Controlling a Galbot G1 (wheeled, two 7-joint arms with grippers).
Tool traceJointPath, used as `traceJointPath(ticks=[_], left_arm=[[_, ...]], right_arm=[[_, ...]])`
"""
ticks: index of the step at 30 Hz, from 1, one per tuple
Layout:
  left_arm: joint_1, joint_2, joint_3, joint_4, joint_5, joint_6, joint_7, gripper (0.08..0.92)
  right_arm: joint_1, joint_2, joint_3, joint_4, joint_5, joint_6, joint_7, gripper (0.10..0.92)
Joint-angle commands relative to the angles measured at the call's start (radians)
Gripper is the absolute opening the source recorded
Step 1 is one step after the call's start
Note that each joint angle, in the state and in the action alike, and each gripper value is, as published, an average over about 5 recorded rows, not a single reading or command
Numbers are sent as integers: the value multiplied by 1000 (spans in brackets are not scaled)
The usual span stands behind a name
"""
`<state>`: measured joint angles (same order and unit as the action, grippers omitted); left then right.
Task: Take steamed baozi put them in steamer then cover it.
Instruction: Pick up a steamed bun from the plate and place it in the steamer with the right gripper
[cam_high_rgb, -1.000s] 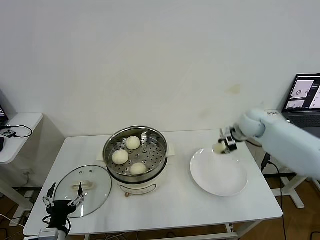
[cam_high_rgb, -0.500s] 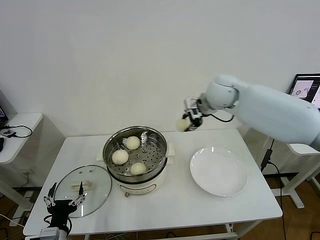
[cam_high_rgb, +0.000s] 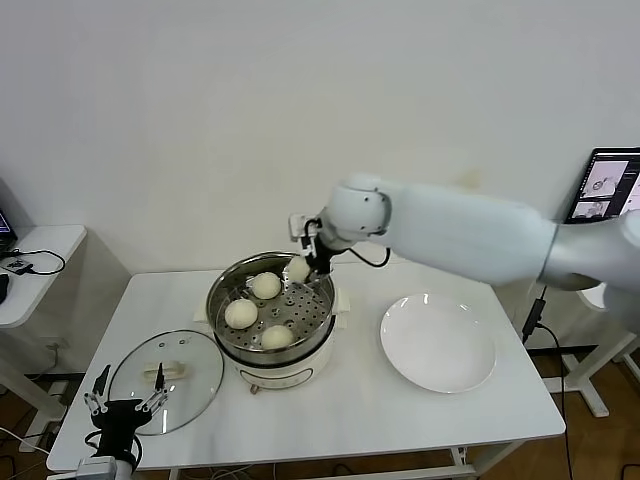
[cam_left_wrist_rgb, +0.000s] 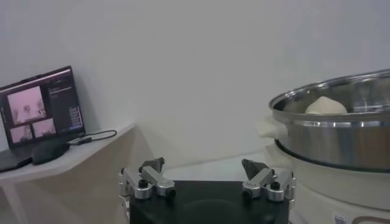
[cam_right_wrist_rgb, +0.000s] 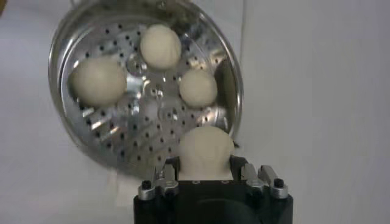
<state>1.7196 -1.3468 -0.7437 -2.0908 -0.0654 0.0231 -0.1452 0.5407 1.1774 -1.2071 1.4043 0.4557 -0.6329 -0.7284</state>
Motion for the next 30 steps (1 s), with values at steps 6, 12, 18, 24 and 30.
traceJointPath(ticks=[6,12,18,24,30], left_arm=[[4,-1,0,-10,-1,-1,0,823],[2,1,0,-8,-1,0,0,823],[1,1,1,-6,-2,-1,0,823],[0,1,0,-5,-2,-1,0,823],[0,-2,1,-5,-2,-1,-1,823]], right_arm=[[-124,83,-19,-50,-22,-79,64,533],[-159,84,-8,-61,-50,-80,65,533],[-176,86,0,-78,-72,-76,68,528],[-181,87,9,-85,-72,-76,70,534],[-189,84,17,-84,-69,-78,72,530]])
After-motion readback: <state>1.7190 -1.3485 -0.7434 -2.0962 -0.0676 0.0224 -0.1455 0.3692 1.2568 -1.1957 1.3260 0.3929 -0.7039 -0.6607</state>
